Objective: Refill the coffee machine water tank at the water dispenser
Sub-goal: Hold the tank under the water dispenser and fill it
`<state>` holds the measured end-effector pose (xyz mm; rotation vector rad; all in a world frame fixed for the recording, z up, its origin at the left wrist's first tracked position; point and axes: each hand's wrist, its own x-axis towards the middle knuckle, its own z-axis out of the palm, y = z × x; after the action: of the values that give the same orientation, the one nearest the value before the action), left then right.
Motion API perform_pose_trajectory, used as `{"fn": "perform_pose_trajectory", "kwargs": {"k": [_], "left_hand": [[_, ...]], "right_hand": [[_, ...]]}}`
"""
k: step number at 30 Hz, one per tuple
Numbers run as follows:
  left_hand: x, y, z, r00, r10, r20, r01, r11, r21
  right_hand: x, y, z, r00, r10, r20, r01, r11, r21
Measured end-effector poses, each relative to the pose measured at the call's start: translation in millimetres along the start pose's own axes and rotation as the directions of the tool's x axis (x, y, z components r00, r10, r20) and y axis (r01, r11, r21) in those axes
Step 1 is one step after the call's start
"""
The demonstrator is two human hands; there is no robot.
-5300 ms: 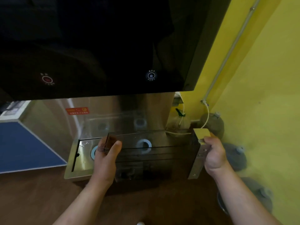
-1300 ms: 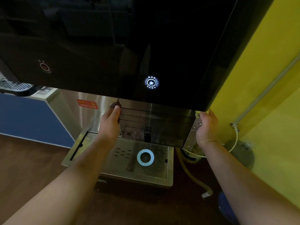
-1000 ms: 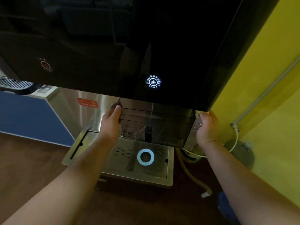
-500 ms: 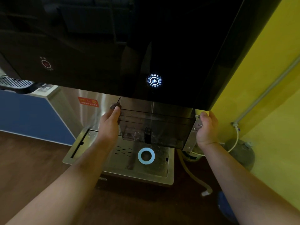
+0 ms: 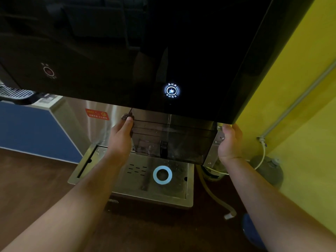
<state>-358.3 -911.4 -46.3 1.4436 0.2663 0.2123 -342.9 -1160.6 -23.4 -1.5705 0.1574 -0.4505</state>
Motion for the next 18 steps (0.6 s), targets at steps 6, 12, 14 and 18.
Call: {"fn": "perform_pose_trajectory", "kwargs": {"k": [6, 12, 14, 18], "left_hand": [[0.6, 1.0, -4.3, 0.999, -0.029, -0.023, 0.028, 0.999, -0.044], [2.5, 3.0, -6.6, 0.999, -0.029, -0.039, 0.027, 0.999, -0.043], [2.6, 3.1, -7.3, 0.999, -0.020, -0.037, 0.019, 0.999, -0.038], [1.8, 3.5, -7.5, 1.000, -0.008, -0.018, 0.008, 1.000, -0.027]], "right_hand": [[1.8, 8.4, 1.3, 1.000, -0.025, 0.001, 0.025, 0.998, -0.057], [3.9, 10.4, 4.2, 0.999, -0.041, 0.002, 0.041, 0.997, -0.072], [4.5, 10.6, 4.8, 0.999, -0.043, -0.006, 0.042, 0.996, -0.073], [4.0, 10.0, 6.1, 0.999, -0.049, -0.009, 0.049, 0.998, -0.039]]}}
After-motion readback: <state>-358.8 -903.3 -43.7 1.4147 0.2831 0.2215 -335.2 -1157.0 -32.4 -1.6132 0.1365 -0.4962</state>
